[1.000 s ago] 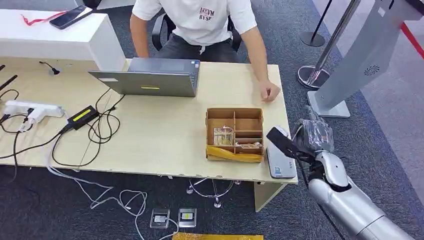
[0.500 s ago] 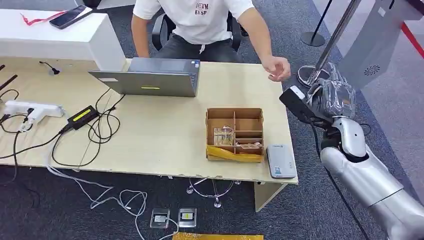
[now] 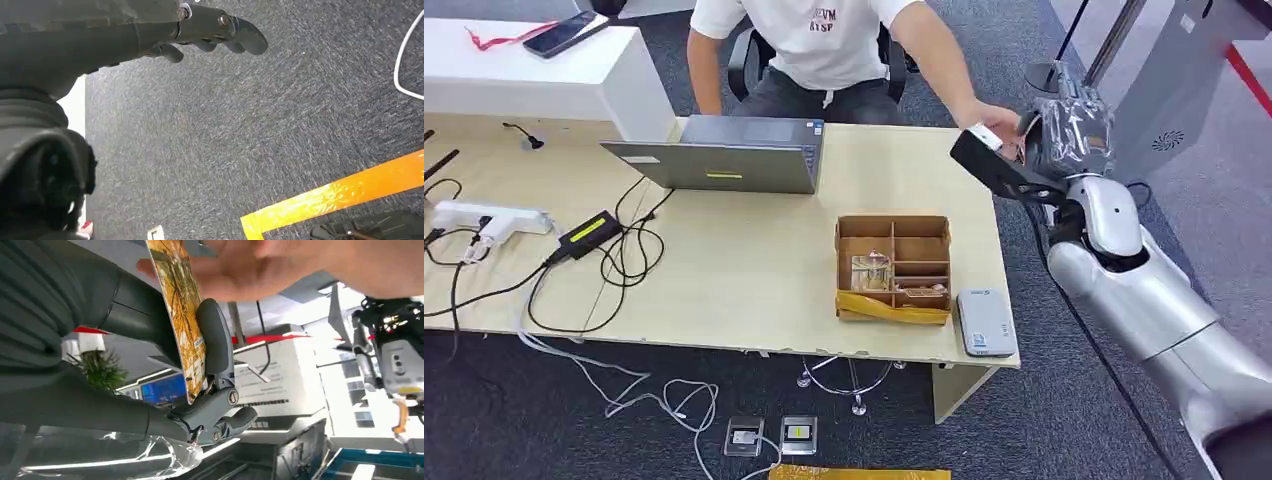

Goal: Pass the card to the sensor for recognition and then transmit it.

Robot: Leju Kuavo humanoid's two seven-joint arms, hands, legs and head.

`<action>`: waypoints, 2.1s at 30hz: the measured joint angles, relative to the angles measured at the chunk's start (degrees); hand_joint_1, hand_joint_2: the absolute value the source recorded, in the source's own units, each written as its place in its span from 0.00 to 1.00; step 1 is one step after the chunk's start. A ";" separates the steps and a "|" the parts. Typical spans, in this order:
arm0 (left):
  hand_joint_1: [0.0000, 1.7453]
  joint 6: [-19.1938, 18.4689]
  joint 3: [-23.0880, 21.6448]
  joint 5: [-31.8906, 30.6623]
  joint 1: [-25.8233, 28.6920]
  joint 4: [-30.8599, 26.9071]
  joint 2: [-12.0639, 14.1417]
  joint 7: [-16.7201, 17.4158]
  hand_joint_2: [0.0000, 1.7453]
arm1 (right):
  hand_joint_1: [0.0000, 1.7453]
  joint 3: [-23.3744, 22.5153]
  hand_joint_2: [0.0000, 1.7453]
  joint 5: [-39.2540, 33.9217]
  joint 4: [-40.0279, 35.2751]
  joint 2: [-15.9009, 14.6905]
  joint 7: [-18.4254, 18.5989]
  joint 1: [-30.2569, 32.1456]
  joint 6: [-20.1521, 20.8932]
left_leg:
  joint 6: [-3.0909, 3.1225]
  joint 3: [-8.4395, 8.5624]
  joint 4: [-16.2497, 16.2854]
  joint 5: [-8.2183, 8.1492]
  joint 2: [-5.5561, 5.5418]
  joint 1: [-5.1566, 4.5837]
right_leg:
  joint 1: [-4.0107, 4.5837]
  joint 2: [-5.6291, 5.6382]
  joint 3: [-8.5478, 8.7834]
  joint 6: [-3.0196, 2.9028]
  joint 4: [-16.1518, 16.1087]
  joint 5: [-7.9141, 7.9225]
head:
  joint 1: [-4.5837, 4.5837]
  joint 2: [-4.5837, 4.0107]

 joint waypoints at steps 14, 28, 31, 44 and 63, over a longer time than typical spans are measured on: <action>0.00 -1.70 -0.20 -2.16 -0.41 0.00 0.04 1.14 0.00 | 0.26 3.48 1.00 -0.57 15.28 8.51 -0.53 -1.71 -1.49 | 0.02 -0.01 0.01 0.02 -0.13 -0.03 | -0.03 -0.08 0.01 0.00 -0.06 0.00 | -0.02 0.00; 0.00 -2.84 -1.20 -2.73 -0.96 -0.02 0.26 1.75 0.00 | 0.00 5.25 1.00 0.04 19.77 8.88 -0.26 -1.48 -2.38 | 0.01 0.03 0.01 0.02 -0.10 -0.02 | -0.01 -0.05 -0.02 -0.01 -0.04 0.00 | -0.02 0.00; 0.00 -2.84 -1.20 -2.75 -0.95 -0.02 0.28 1.75 0.00 | 0.00 5.62 1.00 0.22 20.18 8.88 -0.26 -1.44 -3.10 | 0.01 0.01 0.01 0.02 -0.10 -0.02 | -0.01 -0.05 -0.02 -0.01 -0.04 0.00 | -0.02 0.00; 0.00 -2.89 -1.18 -3.65 -0.92 -0.02 0.28 1.75 0.00 | 0.00 4.88 1.00 -2.10 20.36 8.94 -2.45 -0.38 -8.90 | 0.01 0.03 0.01 0.02 -0.10 -0.02 | -0.01 -0.05 -0.01 -0.01 -0.04 0.00 | -0.04 0.00; 0.00 -0.83 -0.59 -2.73 0.86 0.02 0.35 -0.79 0.00 | 0.00 -3.06 1.00 -16.02 -16.75 3.46 -15.04 22.39 -4.89 | -0.01 0.08 0.01 -0.02 -0.07 -0.02 | 0.00 -0.02 0.00 -0.03 -0.09 -0.03 | 0.00 0.00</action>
